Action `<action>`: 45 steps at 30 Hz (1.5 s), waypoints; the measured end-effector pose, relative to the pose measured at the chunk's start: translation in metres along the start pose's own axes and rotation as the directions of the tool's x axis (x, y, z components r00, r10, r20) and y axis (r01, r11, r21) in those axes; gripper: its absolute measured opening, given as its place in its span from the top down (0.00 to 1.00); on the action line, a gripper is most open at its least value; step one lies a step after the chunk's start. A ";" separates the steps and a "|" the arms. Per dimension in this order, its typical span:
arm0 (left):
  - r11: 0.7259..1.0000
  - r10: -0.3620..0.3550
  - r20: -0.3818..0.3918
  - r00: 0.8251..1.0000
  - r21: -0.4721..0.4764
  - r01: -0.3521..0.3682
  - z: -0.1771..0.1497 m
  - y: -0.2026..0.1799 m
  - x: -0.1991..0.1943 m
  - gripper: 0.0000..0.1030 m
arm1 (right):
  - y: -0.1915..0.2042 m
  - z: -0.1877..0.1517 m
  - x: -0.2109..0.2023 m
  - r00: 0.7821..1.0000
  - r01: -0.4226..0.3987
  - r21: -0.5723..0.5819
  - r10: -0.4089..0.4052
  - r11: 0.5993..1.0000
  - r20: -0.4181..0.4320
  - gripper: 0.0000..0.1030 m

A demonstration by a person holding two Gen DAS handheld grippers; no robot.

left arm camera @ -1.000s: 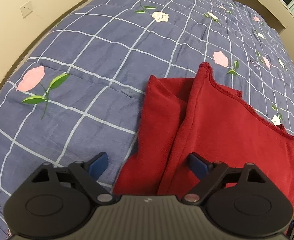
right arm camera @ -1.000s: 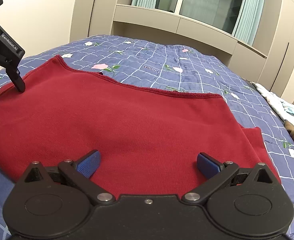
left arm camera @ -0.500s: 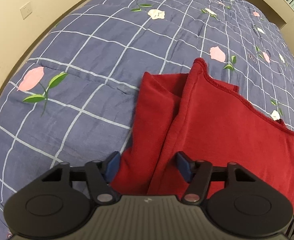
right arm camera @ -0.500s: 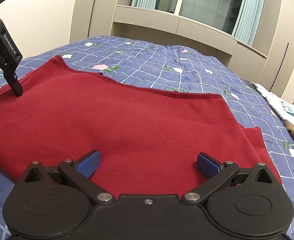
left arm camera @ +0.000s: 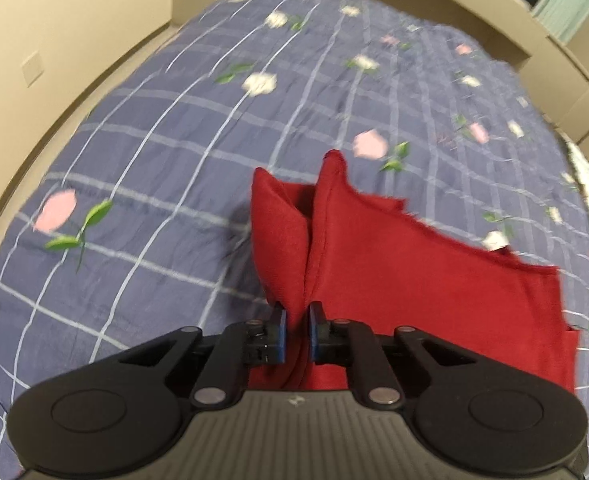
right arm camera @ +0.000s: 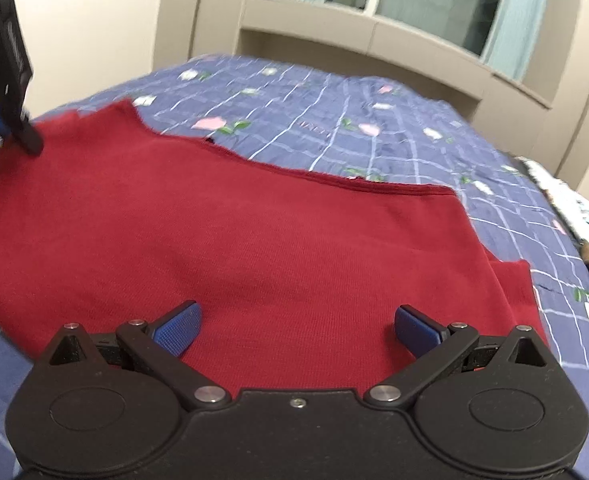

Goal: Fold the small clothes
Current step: 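Lift the sweater edge with the left tool, fold it over, then open, then move the right tool to the sweater's opposite edge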

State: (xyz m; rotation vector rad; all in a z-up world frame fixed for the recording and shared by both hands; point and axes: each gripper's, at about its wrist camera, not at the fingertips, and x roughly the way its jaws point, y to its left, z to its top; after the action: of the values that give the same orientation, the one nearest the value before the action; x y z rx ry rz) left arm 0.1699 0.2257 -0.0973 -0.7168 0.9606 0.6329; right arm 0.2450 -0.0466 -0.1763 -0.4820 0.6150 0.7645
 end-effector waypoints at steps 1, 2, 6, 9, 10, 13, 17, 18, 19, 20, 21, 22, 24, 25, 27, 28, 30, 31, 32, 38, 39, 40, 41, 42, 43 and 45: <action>1.000 -0.016 0.016 1.000 0.015 0.016 0.001 -0.007 -0.008 0.90 | -0.003 0.004 -0.001 1.000 -0.016 -0.013 0.016 1.000 -0.015 0.01; 0.999 -0.031 0.028 0.999 0.029 0.030 0.001 -0.014 -0.014 0.90 | -0.006 0.008 -0.003 0.999 -0.028 -0.032 0.027 0.999 -0.019 0.01; 0.991 -0.105 0.051 0.993 0.084 0.100 0.004 -0.053 -0.038 0.90 | -0.016 0.010 -0.023 1.000 -0.024 -0.078 0.025 0.997 0.012 0.01; 0.977 -0.175 0.050 0.983 0.131 0.167 0.003 -0.087 -0.049 0.90 | -0.035 0.004 -0.047 0.999 -0.021 -0.048 0.022 0.999 0.025 0.01; 0.970 -0.204 0.044 0.978 0.148 0.195 0.002 -0.102 -0.053 0.90 | -0.041 0.001 -0.054 1.000 -0.019 -0.035 0.019 0.999 0.023 0.01; 0.949 -0.268 0.017 0.963 0.179 0.261 -0.005 -0.143 -0.054 0.91 | -0.062 -0.011 -0.076 1.000 0.013 -0.002 -0.013 1.000 0.007 0.01; 0.916 -0.333 -0.028 0.943 0.227 0.330 -0.022 -0.202 -0.041 0.91 | -0.089 -0.030 -0.099 0.997 0.065 0.038 -0.063 0.997 -0.038 0.01; 0.909 -0.343 -0.045 0.938 0.235 0.344 -0.027 -0.215 -0.034 0.91 | -0.095 -0.036 -0.104 0.996 0.077 0.044 -0.075 0.996 -0.052 0.01; 0.901 -0.351 -0.070 0.934 0.246 0.357 -0.034 -0.231 -0.023 0.91 | -0.100 -0.042 -0.108 0.994 0.088 0.049 -0.085 0.995 -0.066 0.01; 0.899 -0.345 -0.090 0.934 0.254 0.357 -0.040 -0.241 -0.015 0.91 | -0.104 -0.047 -0.112 0.992 0.099 0.053 -0.094 0.994 -0.081 0.01; 0.898 -0.336 -0.118 0.935 0.261 0.355 -0.045 -0.253 -0.004 0.91 | -0.107 -0.053 -0.114 0.990 0.108 0.056 -0.102 0.993 -0.096 0.01; 0.897 -0.323 -0.148 0.935 0.266 0.352 -0.053 -0.264 0.009 0.90 | -0.111 -0.059 -0.116 0.987 0.119 0.060 -0.112 0.991 -0.113 0.01; 0.896 -0.306 -0.195 0.932 0.272 0.351 -0.065 -0.275 0.028 0.90 | -0.115 -0.068 -0.118 0.982 0.135 0.073 -0.124 0.988 -0.142 0.01; 0.895 -0.298 -0.225 0.928 0.271 0.354 -0.071 -0.278 0.037 0.90 | -0.117 -0.073 -0.119 0.980 0.141 0.082 -0.128 0.987 -0.156 0.01; 0.893 -0.305 -0.287 0.908 0.245 0.378 -0.076 -0.277 0.047 0.81 | -0.120 -0.080 -0.121 0.975 0.151 0.095 -0.132 0.984 -0.177 0.01; 0.895 -0.311 -0.300 0.902 0.228 0.384 -0.077 -0.274 0.048 0.68 | -0.121 -0.082 -0.121 0.974 0.151 0.102 -0.131 0.983 -0.184 0.01; 0.885 -0.340 -0.300 0.891 0.217 0.411 -0.076 -0.267 0.044 0.51 | -0.122 -0.084 -0.121 0.976 0.134 0.128 -0.109 0.983 -0.189 0.01; 0.875 -0.361 -0.290 0.886 0.224 0.429 -0.074 -0.263 0.039 0.40 | -0.124 -0.084 -0.122 0.978 0.120 0.146 -0.091 0.982 -0.186 0.01; 0.870 -0.370 -0.279 0.886 0.231 0.436 -0.071 -0.259 0.034 0.35 | -0.126 -0.084 -0.122 0.981 0.105 0.168 -0.074 0.980 -0.182 0.01; 0.926 -0.289 -0.121 0.950 0.216 0.310 -0.047 -0.201 0.004 0.13 | -0.143 -0.066 -0.128 0.995 0.012 0.336 0.024 0.942 -0.102 0.01; 0.944 -0.254 -0.094 0.963 0.190 0.268 -0.045 -0.187 0.003 0.10 | -0.148 -0.060 -0.129 0.996 -0.013 0.369 0.043 0.929 -0.073 0.01; 0.963 -0.210 -0.072 0.975 0.158 0.219 -0.045 -0.171 0.003 0.10 | -0.153 -0.055 -0.130 0.997 -0.037 0.394 0.059 0.918 -0.045 0.01; 0.976 -0.166 -0.062 0.984 0.130 0.173 -0.045 -0.156 0.006 0.10 | -0.157 -0.048 -0.130 0.997 -0.060 0.410 0.072 0.910 -0.015 0.01; 0.984 -0.132 -0.065 0.989 0.112 0.138 -0.045 -0.146 0.008 0.10 | -0.160 -0.040 -0.128 0.996 -0.088 0.413 0.090 0.906 0.014 0.01; 0.990 -0.098 -0.076 0.992 0.092 0.105 -0.047 -0.134 0.011 0.10 | -0.163 -0.033 -0.125 0.992 -0.126 0.412 0.119 0.902 0.042 0.01; 0.994 -0.071 -0.099 0.993 0.073 0.078 -0.055 -0.121 0.020 0.10 | -0.167 -0.016 -0.113 0.978 -0.206 0.393 0.180 0.896 0.103 0.01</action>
State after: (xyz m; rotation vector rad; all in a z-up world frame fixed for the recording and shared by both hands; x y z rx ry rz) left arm 0.2418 0.1125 -0.1051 -0.7166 1.0371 0.4967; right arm 0.3014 -0.2167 -0.0827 -0.0153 0.7464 0.8126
